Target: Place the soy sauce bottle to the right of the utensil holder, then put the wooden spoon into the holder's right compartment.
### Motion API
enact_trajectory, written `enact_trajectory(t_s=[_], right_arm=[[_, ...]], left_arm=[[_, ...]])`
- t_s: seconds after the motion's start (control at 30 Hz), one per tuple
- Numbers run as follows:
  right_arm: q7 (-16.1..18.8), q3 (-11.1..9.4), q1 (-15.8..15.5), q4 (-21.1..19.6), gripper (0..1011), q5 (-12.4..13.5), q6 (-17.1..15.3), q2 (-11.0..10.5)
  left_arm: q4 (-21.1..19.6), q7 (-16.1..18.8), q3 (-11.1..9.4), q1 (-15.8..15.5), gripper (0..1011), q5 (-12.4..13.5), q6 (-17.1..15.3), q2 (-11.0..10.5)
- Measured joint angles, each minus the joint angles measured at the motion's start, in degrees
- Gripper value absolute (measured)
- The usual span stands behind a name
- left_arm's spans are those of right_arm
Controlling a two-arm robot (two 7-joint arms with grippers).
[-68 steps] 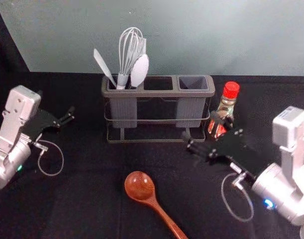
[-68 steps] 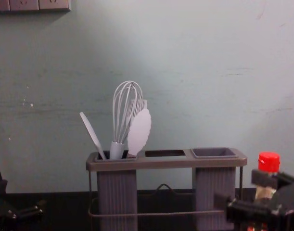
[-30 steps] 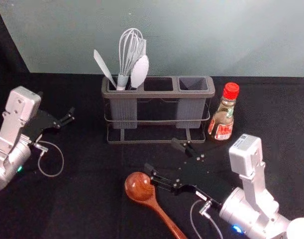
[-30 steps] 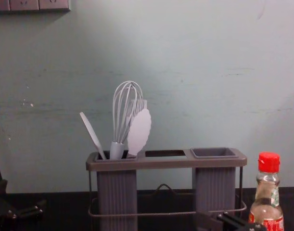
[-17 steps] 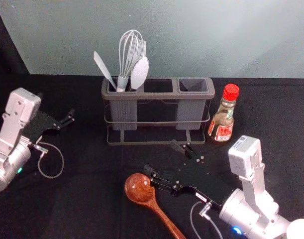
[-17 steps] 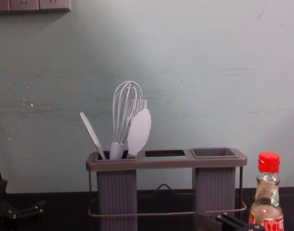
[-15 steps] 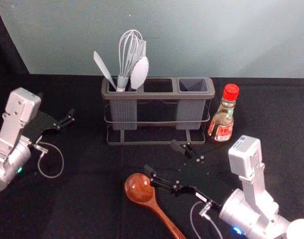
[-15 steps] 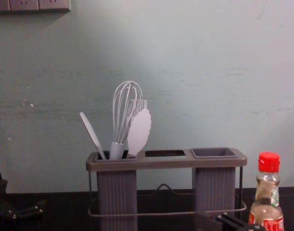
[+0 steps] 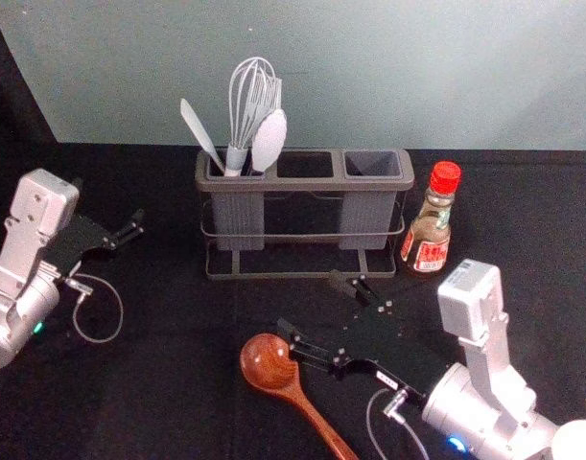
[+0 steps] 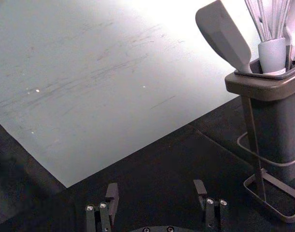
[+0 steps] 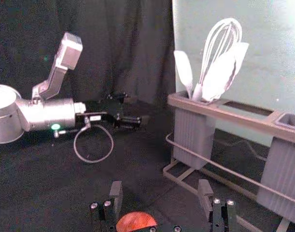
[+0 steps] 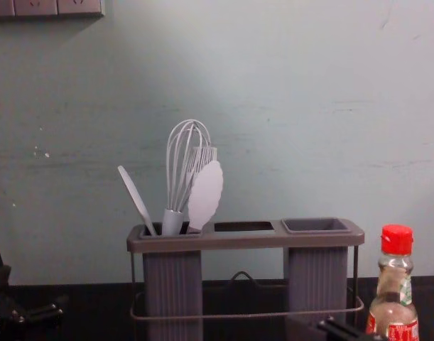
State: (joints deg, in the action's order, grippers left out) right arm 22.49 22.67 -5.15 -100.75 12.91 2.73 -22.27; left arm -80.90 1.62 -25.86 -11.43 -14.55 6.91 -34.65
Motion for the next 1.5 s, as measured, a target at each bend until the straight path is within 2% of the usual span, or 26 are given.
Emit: enact_trajectory(t_s=[0.07, 0.1, 0.13, 0.2, 0.4, 0.43, 0.5, 0.53, 0.63, 0.67, 0.8, 1.0, 1.03, 1.13, 1.5], right_arm=[[-0.08, 0.17, 0.15, -0.58, 1000, -0.08, -1.56, -0.17], [-0.09, 0.28, 0.28, -1.28, 1000, 0.03, -3.40, -0.44], [-0.09, 0.28, 0.28, -1.28, 1000, 0.03, -3.40, -0.44], [-0.07, 0.35, 0.45, -2.68, 1000, 0.64, -7.09, -0.96], [-0.78, 1.00, 2.00, -7.26, 1000, 2.26, -20.30, -2.39], [-1.15, 1.33, 2.74, -8.34, 1000, 2.66, -24.61, -2.59], [-1.42, 1.76, 3.65, -9.17, 1000, 2.89, -28.34, -2.78], [-1.69, 2.33, 4.72, -9.90, 1000, 2.98, -32.23, -2.92], [-2.07, 3.29, 6.41, -10.66, 1000, 2.93, -37.55, -2.98], [-2.27, 3.94, 7.52, -10.95, 1000, 2.76, -40.53, -2.92], [-2.53, 5.42, 10.10, -10.99, 1000, 1.82, -46.28, -2.22], [-2.56, 7.99, 13.87, -9.44, 1000, -0.48, -52.61, -0.53], [-2.56, 7.99, 13.87, -9.44, 1000, -0.48, -52.61, -0.53], [-2.55, 9.64, 16.03, -7.95, 1000, -1.86, -55.37, 0.73], [-1.73, 11.79, 19.26, -3.71, 1000, -4.22, -58.45, 3.68]], left_arm=[[0.00, 0.00, 0.00, 0.00, 1011, 0.00, 0.00, 0.00], [0.00, 0.00, 0.00, 0.00, 1011, 0.00, 0.00, 0.00], [0.00, 0.00, 0.00, 0.00, 1011, 0.00, 0.00, 0.00], [0.00, 0.00, 0.00, 0.00, 1011, 0.00, 0.00, 0.00], [0.00, 0.00, 0.00, 0.00, 1011, 0.00, 0.00, 0.00], [0.00, 0.00, 0.00, 0.00, 1011, 0.00, 0.00, 0.00], [0.00, 0.00, 0.00, 0.00, 1011, 0.00, 0.00, 0.00], [0.00, 0.00, 0.00, 0.00, 1011, 0.00, 0.00, 0.00], [0.00, 0.00, 0.00, 0.00, 1011, 0.00, 0.00, 0.00], [0.00, 0.00, 0.00, 0.00, 1011, 0.00, 0.00, 0.00], [0.00, 0.00, 0.00, 0.00, 1011, 0.00, 0.00, 0.00], [0.00, 0.00, 0.00, 0.00, 1011, 0.00, 0.00, 0.00], [0.00, 0.00, 0.00, 0.00, 1011, 0.00, 0.00, 0.00], [0.00, 0.00, 0.00, 0.00, 1011, 0.00, 0.00, 0.00], [0.00, 0.00, 0.00, 0.00, 1011, 0.00, 0.00, 0.00]])
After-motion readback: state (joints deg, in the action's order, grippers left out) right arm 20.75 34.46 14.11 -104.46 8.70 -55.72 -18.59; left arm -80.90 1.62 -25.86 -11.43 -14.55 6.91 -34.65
